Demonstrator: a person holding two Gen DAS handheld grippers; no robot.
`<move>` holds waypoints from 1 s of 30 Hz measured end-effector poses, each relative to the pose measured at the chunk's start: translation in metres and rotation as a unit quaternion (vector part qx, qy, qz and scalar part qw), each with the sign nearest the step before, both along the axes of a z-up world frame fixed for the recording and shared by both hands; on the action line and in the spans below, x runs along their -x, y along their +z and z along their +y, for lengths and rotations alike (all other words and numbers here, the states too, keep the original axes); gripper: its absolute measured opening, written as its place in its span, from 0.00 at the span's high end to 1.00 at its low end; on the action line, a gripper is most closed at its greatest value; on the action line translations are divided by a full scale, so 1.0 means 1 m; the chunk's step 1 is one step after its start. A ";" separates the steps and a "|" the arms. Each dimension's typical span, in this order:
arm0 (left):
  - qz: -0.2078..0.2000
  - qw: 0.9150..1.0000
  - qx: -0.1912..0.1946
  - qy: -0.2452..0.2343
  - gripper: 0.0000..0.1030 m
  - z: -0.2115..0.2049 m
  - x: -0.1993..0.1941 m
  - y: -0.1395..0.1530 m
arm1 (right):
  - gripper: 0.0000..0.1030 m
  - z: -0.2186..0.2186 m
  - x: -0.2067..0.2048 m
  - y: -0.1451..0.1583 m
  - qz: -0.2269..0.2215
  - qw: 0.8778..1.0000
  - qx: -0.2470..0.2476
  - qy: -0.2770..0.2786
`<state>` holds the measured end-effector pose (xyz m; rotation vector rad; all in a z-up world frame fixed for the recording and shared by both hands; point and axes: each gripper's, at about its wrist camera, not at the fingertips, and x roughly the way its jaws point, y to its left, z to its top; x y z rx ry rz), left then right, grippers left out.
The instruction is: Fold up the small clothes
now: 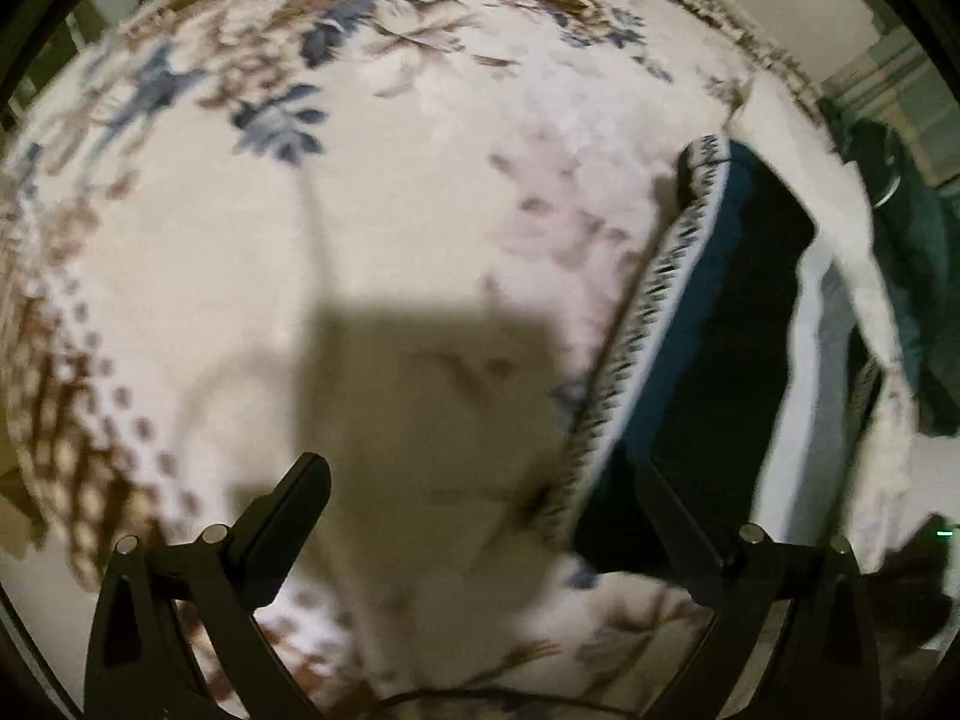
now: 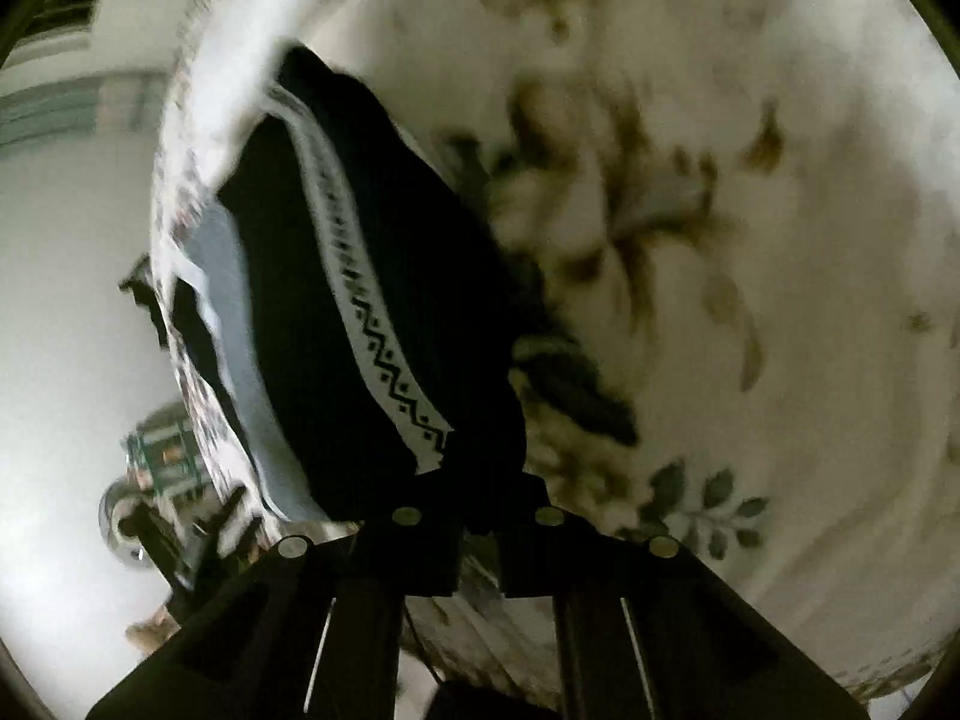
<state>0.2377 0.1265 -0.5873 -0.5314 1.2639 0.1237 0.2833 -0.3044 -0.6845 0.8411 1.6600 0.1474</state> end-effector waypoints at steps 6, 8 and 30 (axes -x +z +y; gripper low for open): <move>-0.058 0.993 0.103 -0.001 0.02 -0.004 -0.017 -0.019 | 0.50 0.029 -0.067 0.081 -0.077 0.992 0.071 0.069; -0.072 0.989 0.125 0.001 0.13 -0.008 -0.018 -0.016 | 0.43 0.077 -0.110 0.109 -0.117 0.983 0.053 0.134; -0.111 0.979 0.163 -0.045 0.86 -0.014 0.007 -0.021 | 0.85 0.327 -0.289 -0.003 0.015 0.954 0.037 0.296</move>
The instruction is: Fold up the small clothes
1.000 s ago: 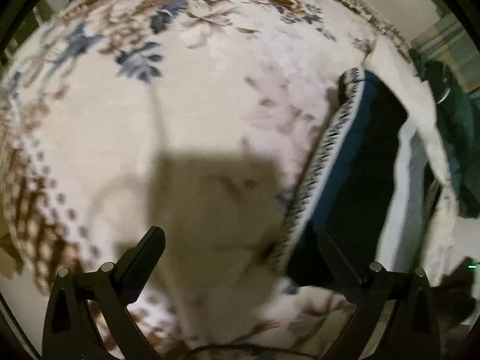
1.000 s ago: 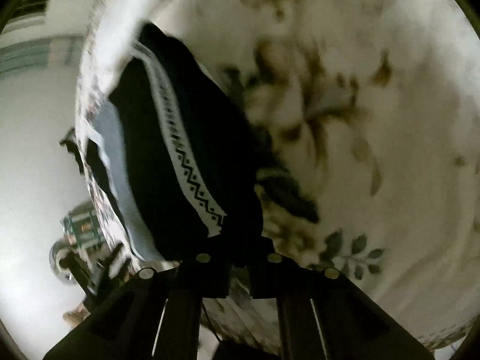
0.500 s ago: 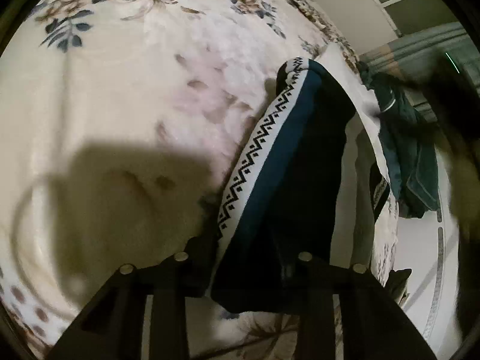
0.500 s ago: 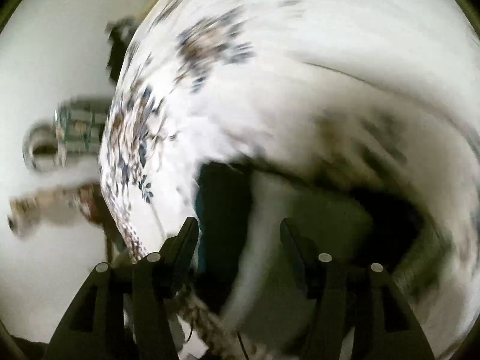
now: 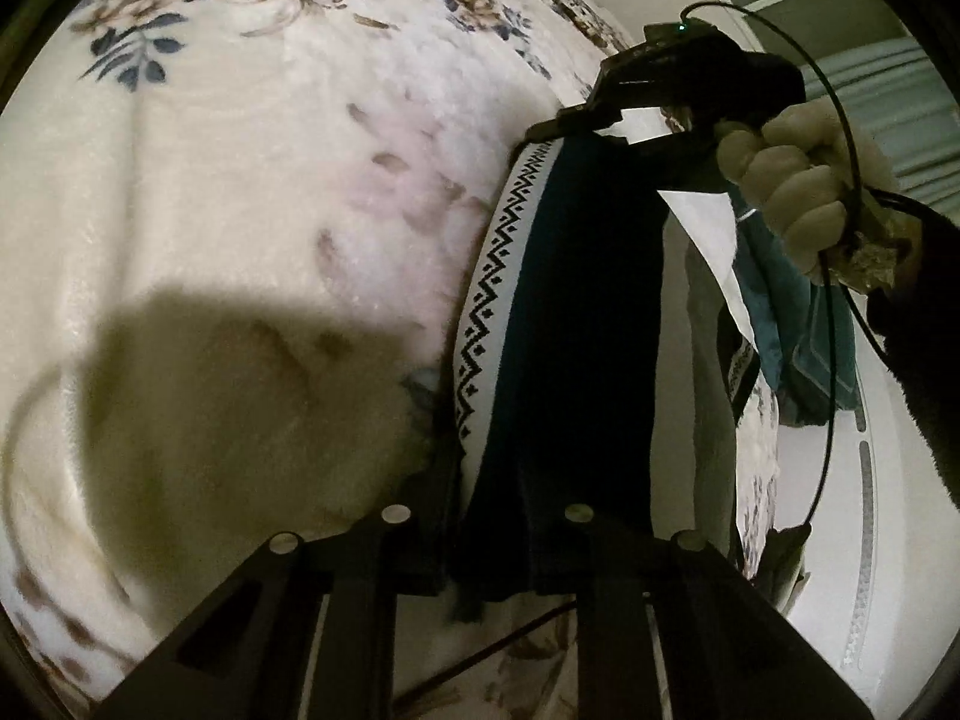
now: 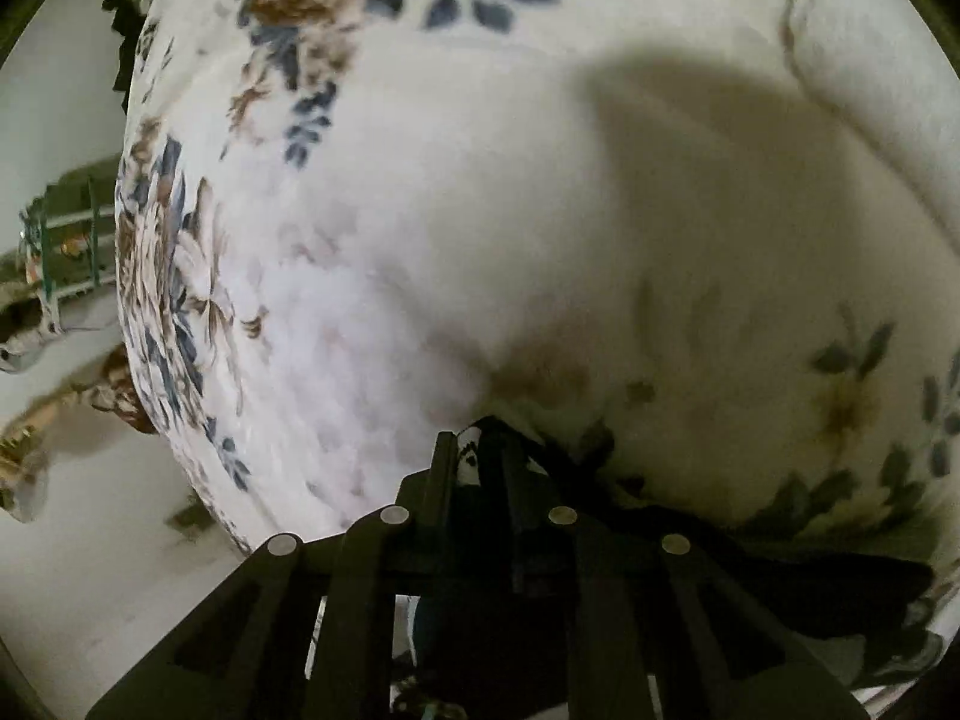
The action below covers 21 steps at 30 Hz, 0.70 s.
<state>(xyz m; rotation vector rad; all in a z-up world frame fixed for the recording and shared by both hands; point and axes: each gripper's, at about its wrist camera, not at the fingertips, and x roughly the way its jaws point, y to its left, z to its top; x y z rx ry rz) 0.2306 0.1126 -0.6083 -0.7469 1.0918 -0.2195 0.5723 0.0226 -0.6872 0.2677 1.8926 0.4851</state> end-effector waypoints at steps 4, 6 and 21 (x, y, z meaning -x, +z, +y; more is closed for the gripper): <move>0.043 0.999 0.018 -0.005 0.81 0.011 -0.007 0.002 | 0.66 -0.040 -0.005 0.013 0.001 0.993 -0.081 -0.087; 0.050 0.999 0.018 0.000 0.72 0.021 -0.015 0.011 | 0.35 -0.079 -0.003 0.042 -0.050 0.987 -0.093 -0.118; 0.032 0.998 0.022 -0.051 0.33 0.000 -0.178 -0.003 | 0.19 -0.350 0.151 0.034 -0.071 0.945 -0.078 -0.309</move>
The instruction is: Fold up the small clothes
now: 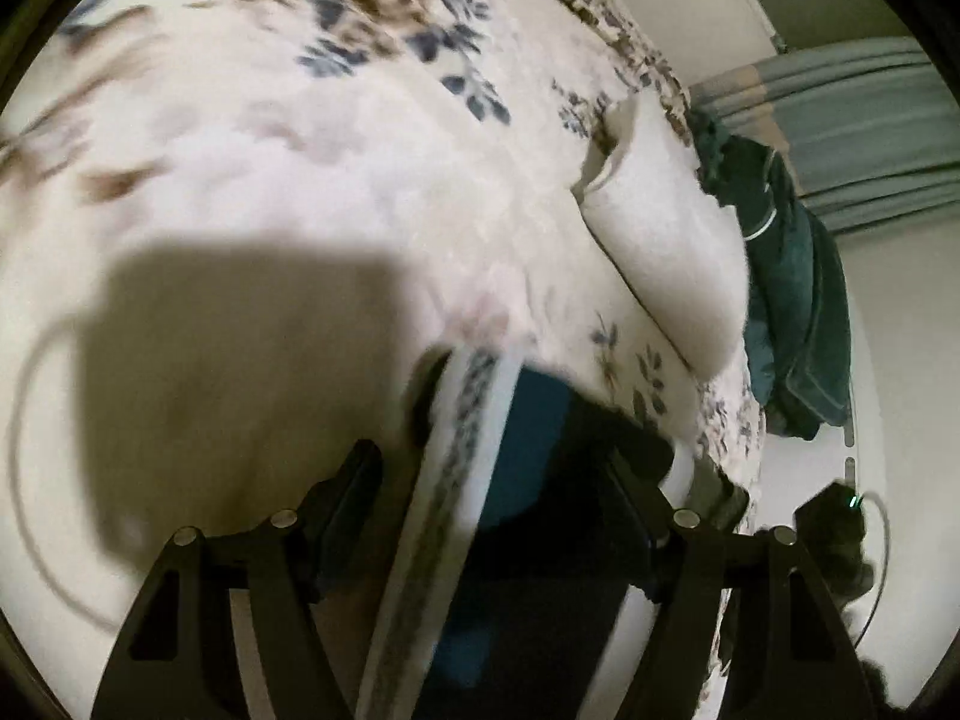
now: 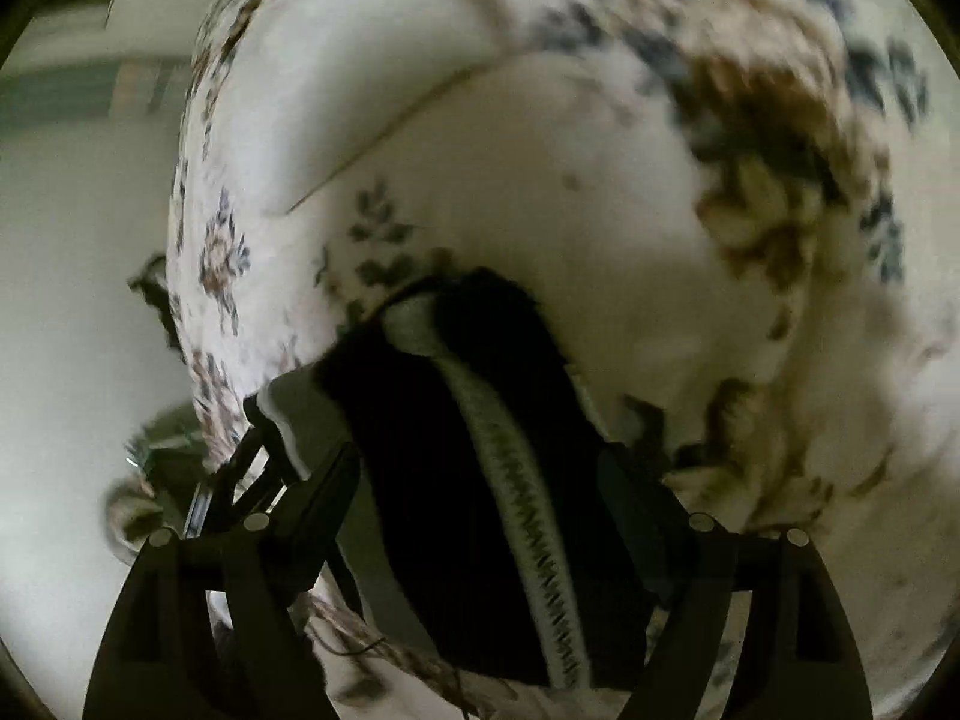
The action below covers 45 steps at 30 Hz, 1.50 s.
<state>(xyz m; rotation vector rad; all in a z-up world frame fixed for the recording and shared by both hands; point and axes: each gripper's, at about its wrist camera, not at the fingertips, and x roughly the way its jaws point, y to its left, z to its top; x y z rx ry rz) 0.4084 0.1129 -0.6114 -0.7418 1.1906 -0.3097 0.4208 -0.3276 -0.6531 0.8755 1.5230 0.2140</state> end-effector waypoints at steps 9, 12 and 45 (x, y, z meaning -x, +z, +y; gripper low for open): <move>-0.004 0.999 0.010 0.038 0.78 0.007 0.001 -0.001 | 0.87 -0.001 -0.017 -0.016 -0.086 0.995 0.002 -0.056; 0.004 0.999 0.014 0.038 0.77 0.006 -0.005 -0.006 | 0.88 -0.012 -0.021 -0.031 -0.060 0.996 -0.001 -0.071; 0.008 0.994 0.056 -0.089 0.82 -0.031 0.056 0.022 | 0.67 0.022 0.054 -0.071 -0.010 0.982 -0.182 0.055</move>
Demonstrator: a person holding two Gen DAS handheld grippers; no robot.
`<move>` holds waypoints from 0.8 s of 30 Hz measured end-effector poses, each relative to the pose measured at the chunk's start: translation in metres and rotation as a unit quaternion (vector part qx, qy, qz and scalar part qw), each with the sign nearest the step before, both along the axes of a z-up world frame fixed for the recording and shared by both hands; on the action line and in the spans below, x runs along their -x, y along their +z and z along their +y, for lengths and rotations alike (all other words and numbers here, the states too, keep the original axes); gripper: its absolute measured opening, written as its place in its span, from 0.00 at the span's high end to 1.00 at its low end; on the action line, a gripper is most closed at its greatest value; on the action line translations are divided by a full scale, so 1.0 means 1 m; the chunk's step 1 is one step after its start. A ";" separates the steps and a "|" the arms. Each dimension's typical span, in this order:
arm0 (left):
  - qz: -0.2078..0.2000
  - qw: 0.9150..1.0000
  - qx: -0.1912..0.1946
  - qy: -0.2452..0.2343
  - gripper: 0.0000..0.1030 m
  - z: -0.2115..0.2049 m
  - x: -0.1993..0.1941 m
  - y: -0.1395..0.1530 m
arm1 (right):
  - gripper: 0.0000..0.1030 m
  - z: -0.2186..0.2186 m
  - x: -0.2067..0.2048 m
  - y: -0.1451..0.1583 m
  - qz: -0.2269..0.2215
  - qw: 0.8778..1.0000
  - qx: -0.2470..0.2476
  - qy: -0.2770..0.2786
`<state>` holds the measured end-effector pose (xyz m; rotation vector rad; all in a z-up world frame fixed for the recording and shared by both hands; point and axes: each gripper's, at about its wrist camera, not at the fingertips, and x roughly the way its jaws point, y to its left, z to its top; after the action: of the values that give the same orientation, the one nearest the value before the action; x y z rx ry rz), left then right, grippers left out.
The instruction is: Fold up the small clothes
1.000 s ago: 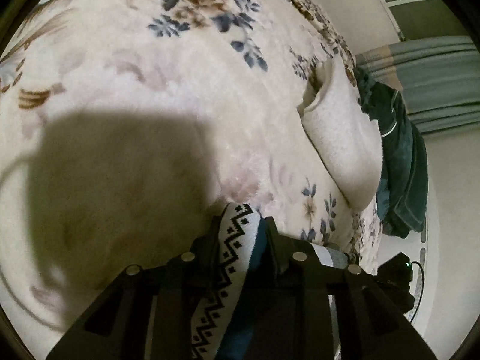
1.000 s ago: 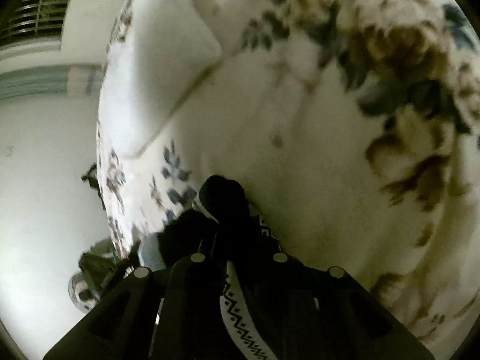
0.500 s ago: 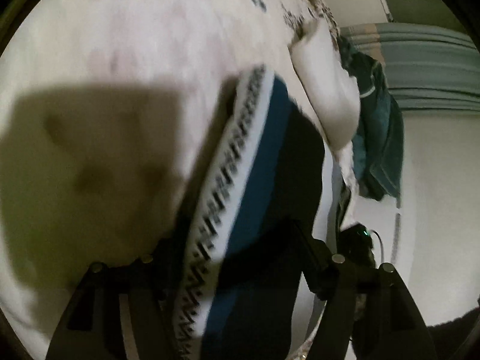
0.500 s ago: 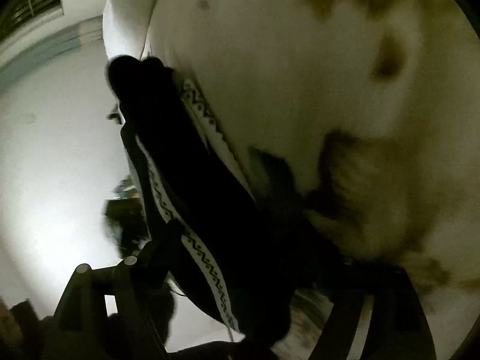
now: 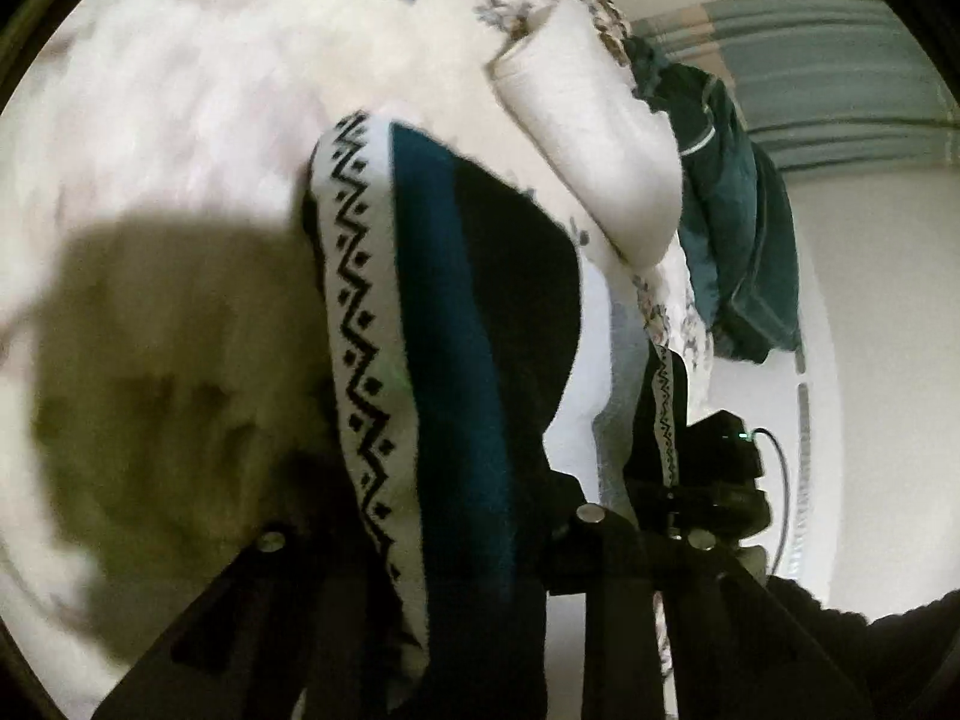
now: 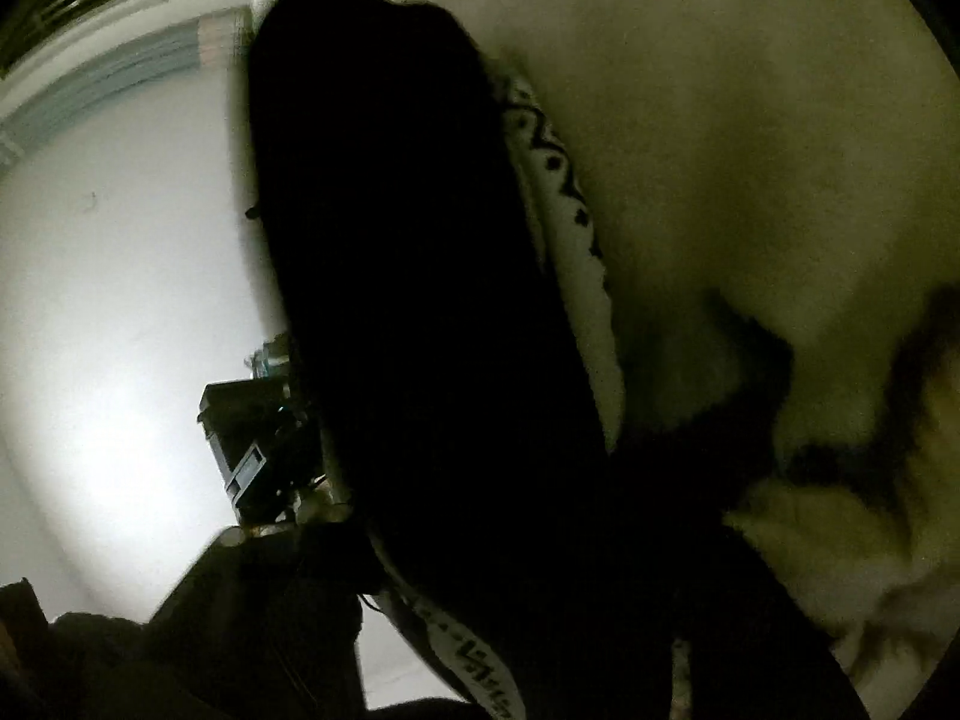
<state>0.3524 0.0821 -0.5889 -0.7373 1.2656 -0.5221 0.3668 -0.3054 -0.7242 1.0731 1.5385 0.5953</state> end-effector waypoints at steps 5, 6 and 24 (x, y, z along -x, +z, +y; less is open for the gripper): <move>-0.008 1.000 -0.018 -0.013 0.83 -0.002 -0.017 0.031 | 0.73 0.001 0.002 0.043 -0.023 0.999 0.014 -0.034; -0.010 1.000 -0.021 -0.014 0.83 -0.002 -0.024 0.038 | 0.73 -0.001 -0.001 0.053 -0.030 0.999 0.014 -0.039; -0.122 0.990 -0.025 -0.063 0.83 -0.085 -0.312 0.095 | 0.73 -0.069 -0.242 0.153 -0.153 0.976 0.102 -0.119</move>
<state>0.6645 -0.0026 -0.4942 -0.5361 1.0963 -0.6599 0.6090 -0.3741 -0.5714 0.9419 1.1562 0.4062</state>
